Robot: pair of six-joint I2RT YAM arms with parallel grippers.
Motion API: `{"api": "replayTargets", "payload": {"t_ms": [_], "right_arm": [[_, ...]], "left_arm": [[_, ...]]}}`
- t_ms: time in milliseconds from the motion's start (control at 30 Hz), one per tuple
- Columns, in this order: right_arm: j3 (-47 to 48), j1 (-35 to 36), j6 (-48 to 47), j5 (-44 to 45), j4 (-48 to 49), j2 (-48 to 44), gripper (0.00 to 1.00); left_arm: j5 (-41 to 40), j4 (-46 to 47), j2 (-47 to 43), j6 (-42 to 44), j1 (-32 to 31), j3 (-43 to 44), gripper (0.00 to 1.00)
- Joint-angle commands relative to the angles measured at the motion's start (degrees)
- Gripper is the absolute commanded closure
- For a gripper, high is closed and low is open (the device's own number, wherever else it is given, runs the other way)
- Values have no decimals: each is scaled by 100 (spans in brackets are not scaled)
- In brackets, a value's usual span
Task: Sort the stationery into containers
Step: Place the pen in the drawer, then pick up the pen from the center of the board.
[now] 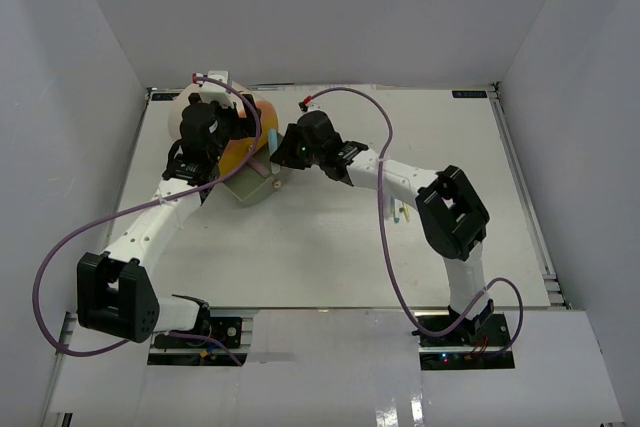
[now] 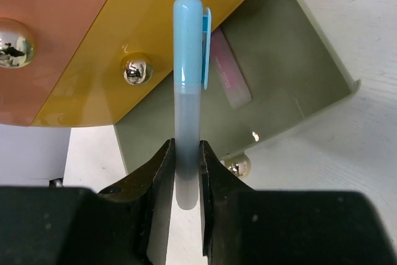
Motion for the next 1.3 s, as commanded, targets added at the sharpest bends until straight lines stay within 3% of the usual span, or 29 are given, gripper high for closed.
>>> {"api": "replayTargets", "payload": {"t_ms": [0,100,233,433,700,900,1100,1267], "right_arm": [[386,13,281,-271,605,64,77],[457,22,290,-367,632,187,67],[519,30,247,-517,659,310,45],[589,31,-113,-588,439,249,30],[-60,-31,-1904,614,-842,-682,27],[-1167,-286,-2381,968,-1055,-1692,25],[-1450,-462,-2548,1713,-1617,-2141,21],[-1512,-514,-3304,1820,-2180,-2352,20]], "left_arm": [[197,-312,-139,-99,-5,94,2],[188,-312,-148,-99,-5,94,2],[188,-312,-157,-99,-5,85,2],[206,-312,-157,-99,-5,103,2],[206,-347,-166,-99,4,120,2],[223,-330,-166,-108,30,111,2],[259,-312,-157,-134,30,94,2],[250,-303,-130,-143,30,85,2]]}}
